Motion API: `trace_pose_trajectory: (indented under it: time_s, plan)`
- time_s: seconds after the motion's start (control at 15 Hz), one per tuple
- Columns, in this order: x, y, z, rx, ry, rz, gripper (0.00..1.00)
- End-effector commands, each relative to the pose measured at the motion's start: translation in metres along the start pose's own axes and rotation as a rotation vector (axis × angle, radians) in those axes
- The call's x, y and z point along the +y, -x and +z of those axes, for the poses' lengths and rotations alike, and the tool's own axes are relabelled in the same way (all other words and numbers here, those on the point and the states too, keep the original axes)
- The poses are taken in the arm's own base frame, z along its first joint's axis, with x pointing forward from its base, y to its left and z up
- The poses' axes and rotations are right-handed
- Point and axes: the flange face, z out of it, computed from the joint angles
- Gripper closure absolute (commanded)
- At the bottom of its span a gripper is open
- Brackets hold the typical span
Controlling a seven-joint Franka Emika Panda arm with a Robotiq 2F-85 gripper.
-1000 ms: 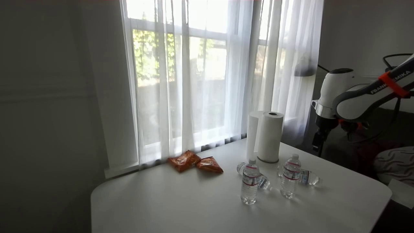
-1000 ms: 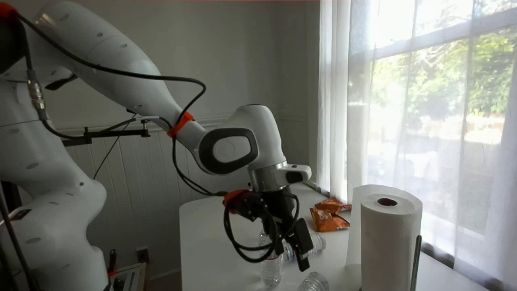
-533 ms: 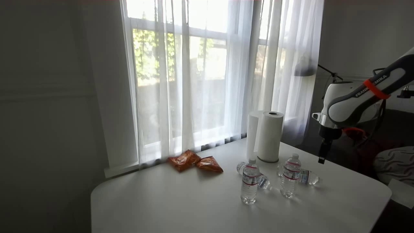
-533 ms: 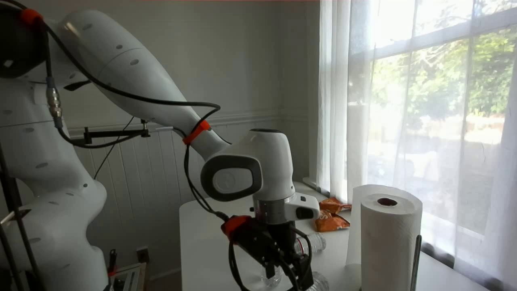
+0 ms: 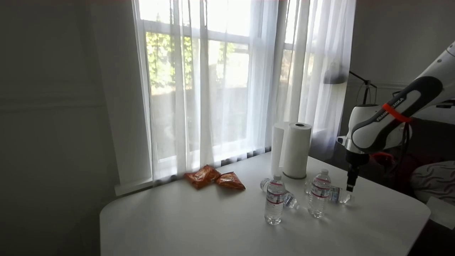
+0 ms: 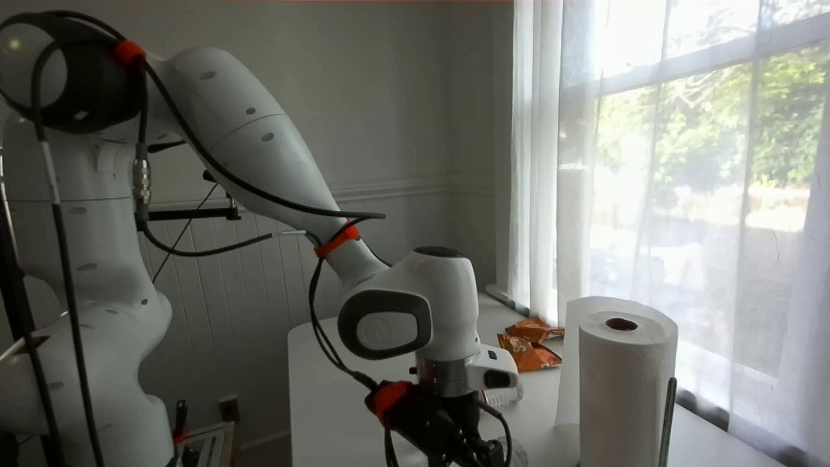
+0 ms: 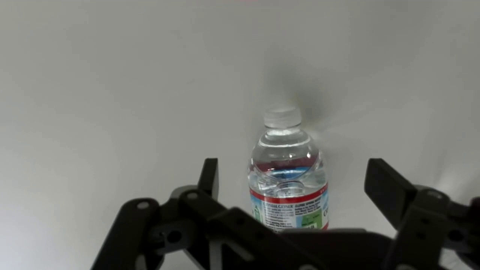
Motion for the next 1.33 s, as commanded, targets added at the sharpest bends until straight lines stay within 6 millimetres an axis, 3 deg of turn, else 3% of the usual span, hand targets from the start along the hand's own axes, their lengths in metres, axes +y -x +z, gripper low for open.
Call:
trace_pose_trajectory:
  time_s: [0.0,0.93,1.0,1.27]
  plan:
    - [0.003,-0.015,0.015,0.046,-0.002,-0.020,0.00]
    - [-0.001,-0.048,0.053,0.087,-0.047,-0.096,0.00]
    - [0.000,-0.049,0.055,0.084,-0.050,-0.098,0.22]
    - [0.005,-0.050,0.058,0.076,-0.057,-0.096,0.47]
